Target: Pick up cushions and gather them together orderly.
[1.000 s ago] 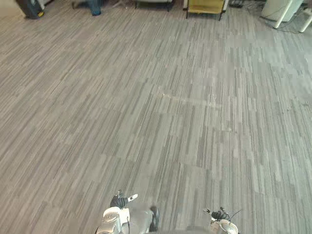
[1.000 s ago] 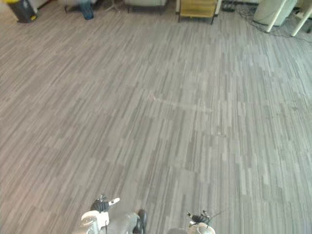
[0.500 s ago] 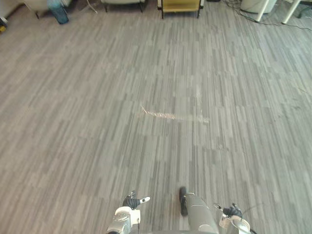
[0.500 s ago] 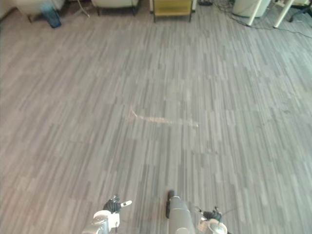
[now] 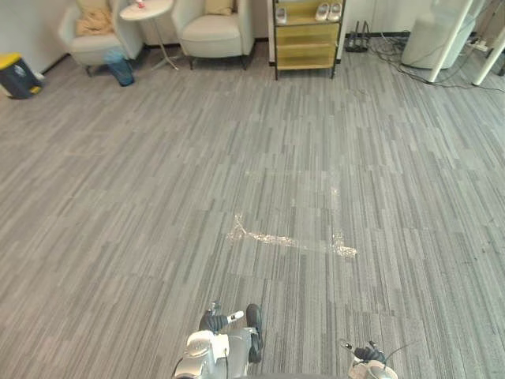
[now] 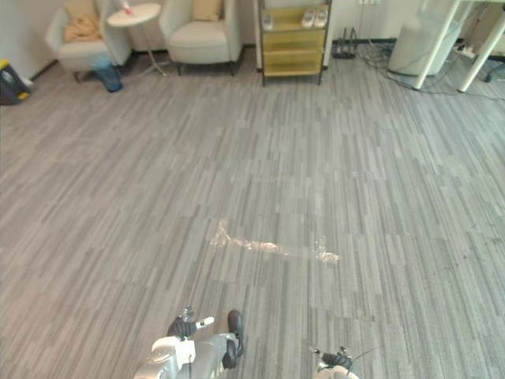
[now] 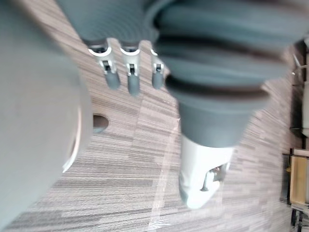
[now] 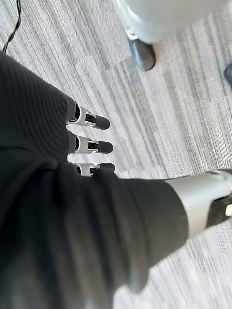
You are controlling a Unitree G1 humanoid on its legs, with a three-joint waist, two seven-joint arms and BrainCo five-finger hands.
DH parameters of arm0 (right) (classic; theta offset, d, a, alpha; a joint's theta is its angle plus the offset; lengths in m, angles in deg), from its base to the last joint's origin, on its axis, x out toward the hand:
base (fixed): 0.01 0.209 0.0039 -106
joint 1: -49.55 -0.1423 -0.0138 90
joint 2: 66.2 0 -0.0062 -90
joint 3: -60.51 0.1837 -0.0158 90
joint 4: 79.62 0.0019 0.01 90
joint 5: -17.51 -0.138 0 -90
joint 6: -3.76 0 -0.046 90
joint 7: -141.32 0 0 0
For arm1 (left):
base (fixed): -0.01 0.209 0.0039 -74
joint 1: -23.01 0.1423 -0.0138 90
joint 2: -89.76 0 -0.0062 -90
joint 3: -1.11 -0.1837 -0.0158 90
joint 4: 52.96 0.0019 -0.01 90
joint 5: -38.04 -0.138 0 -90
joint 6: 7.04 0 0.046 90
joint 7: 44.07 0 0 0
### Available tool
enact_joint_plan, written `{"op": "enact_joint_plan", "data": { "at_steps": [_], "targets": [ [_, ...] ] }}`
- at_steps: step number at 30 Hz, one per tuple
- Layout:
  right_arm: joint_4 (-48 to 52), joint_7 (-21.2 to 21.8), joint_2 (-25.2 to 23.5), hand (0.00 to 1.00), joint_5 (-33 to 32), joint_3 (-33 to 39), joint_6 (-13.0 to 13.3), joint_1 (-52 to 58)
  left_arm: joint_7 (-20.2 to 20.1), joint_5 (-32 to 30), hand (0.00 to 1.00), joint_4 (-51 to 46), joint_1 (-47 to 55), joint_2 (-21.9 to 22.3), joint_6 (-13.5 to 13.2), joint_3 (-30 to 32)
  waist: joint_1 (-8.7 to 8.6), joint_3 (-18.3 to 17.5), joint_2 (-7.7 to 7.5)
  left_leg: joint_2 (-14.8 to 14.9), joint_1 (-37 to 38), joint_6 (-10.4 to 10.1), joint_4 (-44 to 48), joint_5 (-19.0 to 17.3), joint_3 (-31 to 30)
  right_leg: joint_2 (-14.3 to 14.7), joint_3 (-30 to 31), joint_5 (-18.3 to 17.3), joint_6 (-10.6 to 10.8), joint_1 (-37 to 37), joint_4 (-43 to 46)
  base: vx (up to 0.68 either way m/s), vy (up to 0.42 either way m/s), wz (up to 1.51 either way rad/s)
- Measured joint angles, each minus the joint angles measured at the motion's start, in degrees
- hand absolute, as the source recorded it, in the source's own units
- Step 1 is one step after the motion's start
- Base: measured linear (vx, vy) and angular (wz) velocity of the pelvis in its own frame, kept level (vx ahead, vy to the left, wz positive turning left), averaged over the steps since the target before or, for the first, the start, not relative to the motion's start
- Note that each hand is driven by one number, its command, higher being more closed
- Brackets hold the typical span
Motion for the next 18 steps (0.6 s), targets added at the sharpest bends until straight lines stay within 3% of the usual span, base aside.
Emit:
{"op": "enact_joint_plan", "data": {
  "at_steps": [1, 2, 3, 4, 5, 7, 8, 9, 10, 11, 12, 13, 14, 16, 17, 18],
  "targets": [
    [-1.24, 0.15, -0.08, 0.0, -0.03, 0.57, -0.05, 0.39, -0.07, -0.16, 0.0, 0.44, -0.34, -0.95, 0.05, -1.82, -0.33, 0.43, -0.74, -0.93, 3.3, -0.47, -0.23, -3.02, -1.17, -0.07, 1.27, 3.75, 10.73, -5.81, 15.99, 0.56, 0.138, 0.31],
    [-1.17, 0.22, -0.25, 0.0, 0.13, 1.57, 0.04, 0.15, -0.09, -0.51, 0.0, 1.44, -0.7, -1.56, 0.33, -3.31, -0.69, 0.51, -1.11, -1.61, 6.59, -0.39, -0.8, -4.38, -2.3, -0.03, 1.23, 3.79, 13.1, -9.84, 26.73, 0.55, 0.117, 0.3],
    [-1.08, 0.26, -0.17, 0.0, 0.13, 1.66, 0.01, 0.13, -0.1, -0.54, 0.0, 1.91, -0.62, -1.8, 0.4, -3.83, -0.79, 0.5, -1.14, -1.84, 8.44, -0.37, -1.29, -4.66, -2.59, -0.07, 0.86, 3.2, 12.7, -11.29, 29.87, 0.58, 0.088, 0.29],
    [-0.49, 0.51, 0.14, 0.0, 0.16, 1.5, 0.04, 0.36, -0.01, -0.83, 0.0, 2.95, -0.85, -2.01, 0.46, -5.31, -0.89, 0.74, -0.83, -2.16, 14.38, -0.96, -3.95, -5.44, -3.05, -0.81, -1.62, 0.34, 8.58, -14.56, 33.26, 0.58, 0.057, 0.21],
    [-0.12, 0.61, 0.4, 0.0, 0.19, 1.4, 0.1, 0.16, -0.03, -0.95, 0.0, 3.36, -1.0, -1.95, 0.49, -5.91, -1.07, 1.04, -0.14, -2.07, 18.13, -1.05, -6.59, -5.49, -3.45, -1.44, -4.62, -1.59, 5.21, -17.1, 31.17, 0.56, 0.041, 0.2],
    [1.23, 0.65, 0.37, 0.0, 0.63, 1.4, 0.29, -0.85, 0.04, -0.93, 0.0, 3.31, -1.76, -1.89, 0.47, -5.89, -1.23, 1.55, 0.46, -0.85, 21.93, -1.77, -9.0, -5.95, -3.68, -1.38, -8.54, -2.76, 2.55, -22.22, 22.3, 0.56, -0.067, 0.21],
    [1.38, 0.66, 0.47, 0.0, 0.7, 1.44, 0.6, -1.67, 0.05, -0.93, 0.0, 3.26, -2.0, -1.87, 0.41, -5.91, -1.33, 2.12, 1.49, 0.07, 23.32, -2.24, -9.94, -6.3, -3.76, -0.98, -9.48, -1.45, 1.92, -25.12, 15.98, 0.44, -0.095, 0.19],
    [1.4, 0.68, 0.63, 0.0, 0.68, 1.43, 0.63, -2.03, 0.04, -0.93, 0.0, 3.26, -2.1, -1.85, 0.41, -5.9, -1.44, 2.18, 1.45, 0.65, 23.91, -2.41, -10.31, -6.75, -3.77, -0.55, -9.41, -0.1, 1.88, -26.18, 12.7, 0.44, -0.148, 0.24],
    [1.33, 0.7, 1.05, 0.0, 0.74, 1.36, 0.67, -3.07, 0.04, -0.93, 0.0, 3.27, -1.97, -1.99, 0.4, -5.91, -2.43, 2.72, 1.84, 2.11, 25.58, -3.78, -11.02, -8.57, -4.08, 0.46, -8.86, 6.36, 1.72, -27.54, 1.2, 0.45, -0.195, 0.28],
    [1.27, 0.72, 0.76, 0.0, 0.92, 1.23, 0.61, -3.21, 0.04, -0.92, 0.0, 3.31, -1.66, -2.49, 0.4, -5.9, -2.72, 3.42, 0.84, 2.08, 27.34, -4.82, -11.41, -9.43, -4.44, 0.3, -7.86, 13.39, 1.76, -27.54, -5.3, 0.54, -0.254, 0.33],
    [1.15, 0.73, 0.68, 0.0, 1.2, 1.08, 0.57, -2.98, 0.03, -0.92, 0.0, 3.38, -1.12, -2.71, 0.42, -5.89, -2.98, 3.61, 0.4, 2.11, 28.17, -5.7, -11.39, -10.24, -4.97, 0.27, -7.29, 18.85, 2.2, -26.82, -6.49, 0.47, -0.263, 0.15],
    [1.03, 0.81, 1.68, 0.0, 1.61, 0.97, 0.53, -2.82, 0.09, -0.94, 0.0, 3.85, -0.67, -2.09, 0.36, -5.27, -3.21, 3.51, 1.71, 4.13, 29.49, -6.65, -11.25, -11.17, -5.06, 2.28, -7.19, 19.89, 0.77, -26.4, -5.57, 0.38, -0.219, 0.02],
    [1.03, 0.82, 1.64, 0.0, 1.88, 0.93, 0.54, -2.91, 0.04, -0.95, 0.0, 3.93, -0.87, -1.84, 0.33, -5.07, -3.17, 3.5, 2.01, 4.8, 29.25, -6.72, -10.93, -11.12, -4.94, 2.76, -7.26, 18.91, 0.09, -26.65, -4.59, 0.46, -0.272, -0.05],
    [0.83, 0.96, 1.78, 0.0, 2.1, 2.17, 0.46, -2.41, -0.05, -1.13, 0.0, 4.61, -1.21, -0.38, 0.38, -2.53, -3.29, 3.95, 2.26, 6.94, 28.49, -6.85, -2.93, -11.13, -5.16, 3.88, -8.79, 12.95, -2.21, -25.48, 0.12, 0.41, -0.282, 0.08],
    [0.93, 0.94, 1.25, 0.0, 2.1, 2.16, 0.47, -1.88, -0.11, -1.16, 0.0, 4.61, -1.14, -0.06, 0.38, -1.86, -3.34, 3.94, 2.28, 7.51, 27.55, -7.05, 0.57, -11.25, -5.28, 4.0, -9.31, 12.19, -2.41, -24.29, 0.05, 0.38, -0.284, 0.32],
    [1.8, 0.91, 0.63, 0.0, 1.82, 2.02, 0.54, -0.3, -0.26, -1.63, 0.0, 4.26, -1.07, 0.93, 0.4, 0.26, -3.56, 3.89, 2.36, 9.27, 23.09, -7.21, 12.93, -10.99, -6.02, 4.38, -10.32, 10.69, -2.84, -21.43, -0.67, 0.44, -0.314, 0.52]
  ]
}}
